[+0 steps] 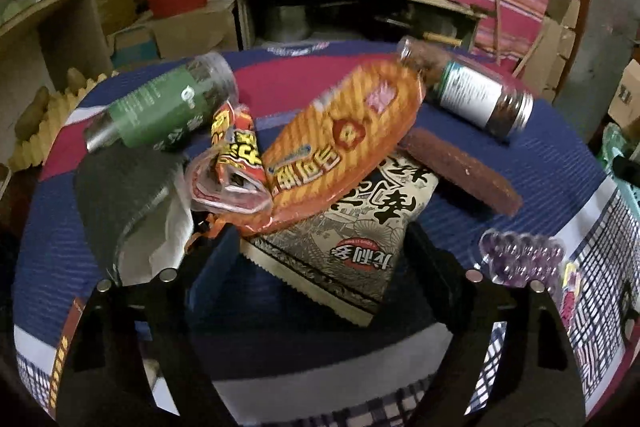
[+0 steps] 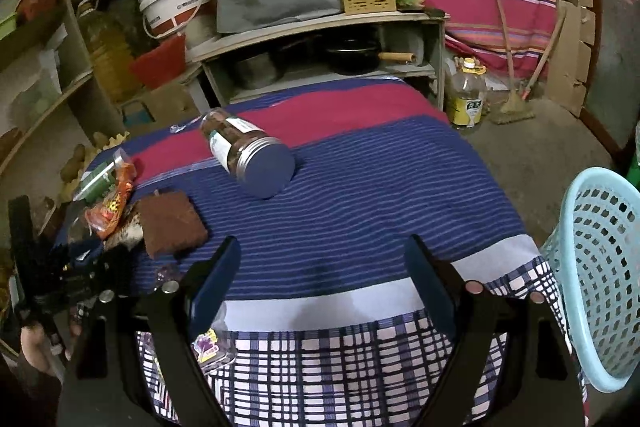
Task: Collect trash
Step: 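Grasp the silver-black printed wrapper with the left tool and lift it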
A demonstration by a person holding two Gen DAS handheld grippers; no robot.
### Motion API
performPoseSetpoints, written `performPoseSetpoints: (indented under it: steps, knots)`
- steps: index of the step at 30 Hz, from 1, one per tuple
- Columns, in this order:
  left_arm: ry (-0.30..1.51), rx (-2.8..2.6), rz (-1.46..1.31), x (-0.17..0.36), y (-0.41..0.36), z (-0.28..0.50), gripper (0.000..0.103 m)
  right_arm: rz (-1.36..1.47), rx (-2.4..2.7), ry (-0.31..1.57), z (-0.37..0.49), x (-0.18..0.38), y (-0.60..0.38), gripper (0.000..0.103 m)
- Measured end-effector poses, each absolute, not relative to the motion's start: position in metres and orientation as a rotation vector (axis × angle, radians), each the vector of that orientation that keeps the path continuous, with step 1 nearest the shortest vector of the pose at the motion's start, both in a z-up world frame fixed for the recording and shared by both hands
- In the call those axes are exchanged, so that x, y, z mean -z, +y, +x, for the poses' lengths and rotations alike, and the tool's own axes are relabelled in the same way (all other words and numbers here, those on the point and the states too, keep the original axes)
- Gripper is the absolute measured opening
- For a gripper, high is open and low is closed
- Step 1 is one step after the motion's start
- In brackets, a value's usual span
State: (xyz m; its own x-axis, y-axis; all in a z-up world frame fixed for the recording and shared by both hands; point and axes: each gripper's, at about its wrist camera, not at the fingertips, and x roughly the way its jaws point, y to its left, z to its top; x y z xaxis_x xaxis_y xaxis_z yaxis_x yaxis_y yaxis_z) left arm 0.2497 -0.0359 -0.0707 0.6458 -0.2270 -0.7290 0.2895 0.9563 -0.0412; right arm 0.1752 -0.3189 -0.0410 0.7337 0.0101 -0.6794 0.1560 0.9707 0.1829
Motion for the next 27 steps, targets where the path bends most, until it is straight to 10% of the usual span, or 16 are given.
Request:
performPoseSetpoints:
  steps: [15,19,27]
  knots:
    - [0.861,0.400,0.106,0.075,-0.047,0.271,0.043,0.236,0.061,0.759,0.182,0.046,-0.314,0.082]
    - [0.880,0.425,0.118,0.077,-0.050,0.270,0.011,0.231,0.050,0.766,0.183,0.048,-0.311,0.082]
    - [0.821,0.390,0.086,0.046,-0.033,0.247,0.005,0.192,0.025,0.766,0.185,0.047,-0.297,0.082]
